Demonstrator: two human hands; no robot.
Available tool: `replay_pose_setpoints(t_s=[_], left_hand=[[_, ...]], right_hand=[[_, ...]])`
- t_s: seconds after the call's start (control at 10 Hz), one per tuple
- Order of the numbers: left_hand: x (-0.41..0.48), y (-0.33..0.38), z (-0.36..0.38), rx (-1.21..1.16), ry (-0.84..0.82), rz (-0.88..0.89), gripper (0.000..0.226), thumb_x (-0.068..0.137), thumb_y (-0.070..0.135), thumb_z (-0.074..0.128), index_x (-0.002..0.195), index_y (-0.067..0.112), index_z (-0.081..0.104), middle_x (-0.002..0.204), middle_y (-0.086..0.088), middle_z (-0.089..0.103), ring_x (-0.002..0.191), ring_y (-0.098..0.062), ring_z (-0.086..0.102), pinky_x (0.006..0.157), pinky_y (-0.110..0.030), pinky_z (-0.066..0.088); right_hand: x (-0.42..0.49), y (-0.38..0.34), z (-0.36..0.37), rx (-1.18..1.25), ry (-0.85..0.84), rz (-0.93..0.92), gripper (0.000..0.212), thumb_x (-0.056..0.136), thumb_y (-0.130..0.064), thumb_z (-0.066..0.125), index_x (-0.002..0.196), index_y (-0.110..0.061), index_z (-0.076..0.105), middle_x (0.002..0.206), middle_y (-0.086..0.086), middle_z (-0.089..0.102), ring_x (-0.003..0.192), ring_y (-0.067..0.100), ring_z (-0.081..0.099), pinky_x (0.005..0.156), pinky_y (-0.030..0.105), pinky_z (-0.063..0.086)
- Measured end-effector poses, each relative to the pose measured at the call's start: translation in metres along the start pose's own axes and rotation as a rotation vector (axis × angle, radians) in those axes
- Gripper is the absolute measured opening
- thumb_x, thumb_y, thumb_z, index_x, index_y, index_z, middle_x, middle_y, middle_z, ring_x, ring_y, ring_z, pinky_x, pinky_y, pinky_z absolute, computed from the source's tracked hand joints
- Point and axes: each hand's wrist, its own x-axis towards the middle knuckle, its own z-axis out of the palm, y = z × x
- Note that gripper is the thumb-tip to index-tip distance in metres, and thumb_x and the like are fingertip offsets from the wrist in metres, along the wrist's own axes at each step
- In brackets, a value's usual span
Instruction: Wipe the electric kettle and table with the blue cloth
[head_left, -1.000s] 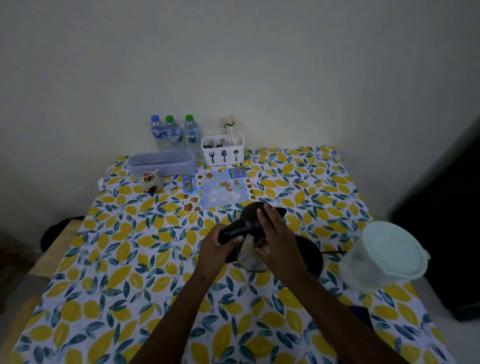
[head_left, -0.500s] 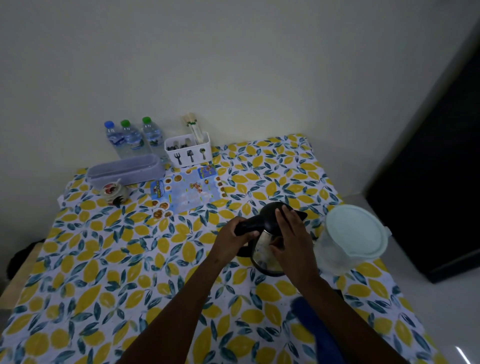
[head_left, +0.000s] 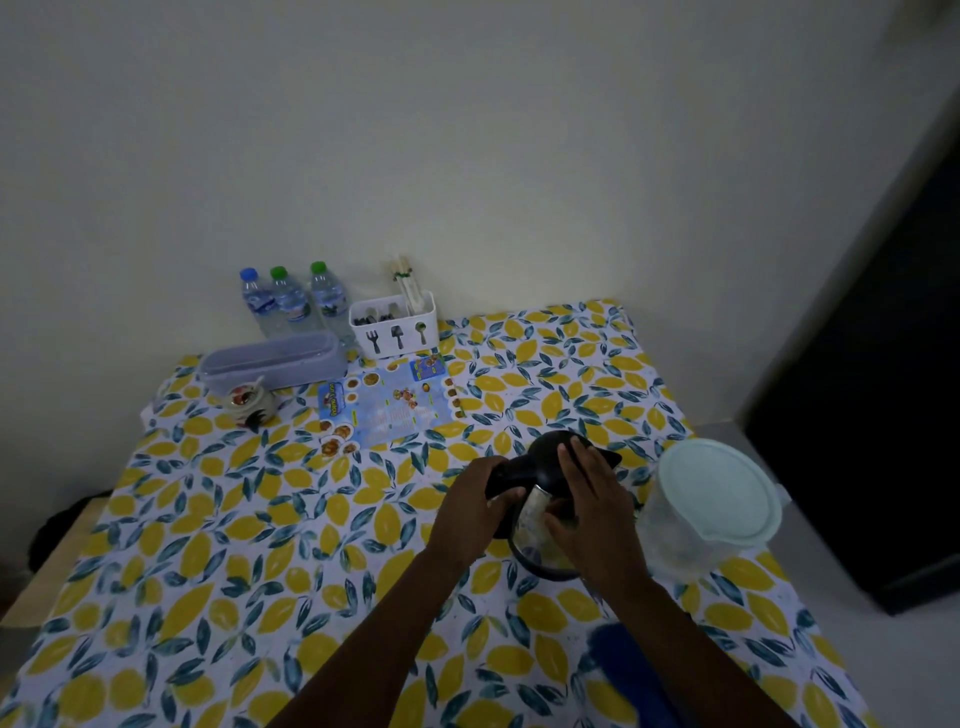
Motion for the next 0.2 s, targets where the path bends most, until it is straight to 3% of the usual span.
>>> replay_pose_setpoints(t_s=[0.1, 0.2], left_hand=[[-0.002, 0.011, -0.014, 0.168, 0.002, 0.070, 0.047, 0.098, 0.038, 0.048, 0.140, 0.017, 0.043, 0.147, -0.007, 0.046, 0.137, -0.023, 0.040, 0.113, -0.037, 0.033], [0.005, 0.019, -0.031, 0.208, 0.077, 0.104, 0.049, 0.100, 0.034, 0.046, 0.145, 0.019, 0.035, 0.156, -0.005, 0.033, 0.146, -0.021, 0.023, 0.120, -0.035, 0.016]], right_hand=[[0.006, -0.004, -0.009, -0.043, 0.054, -0.071, 0.066, 0.082, -0.025, 0.071, 0.140, -0.009, 0.044, 0.148, 0.010, 0.044, 0.140, 0.031, 0.034, 0.108, 0.053, 0.032], [0.021, -0.013, -0.014, -0.032, 0.089, -0.112, 0.057, 0.088, -0.022, 0.064, 0.140, -0.009, 0.044, 0.148, 0.009, 0.044, 0.141, 0.030, 0.031, 0.112, 0.049, 0.025]])
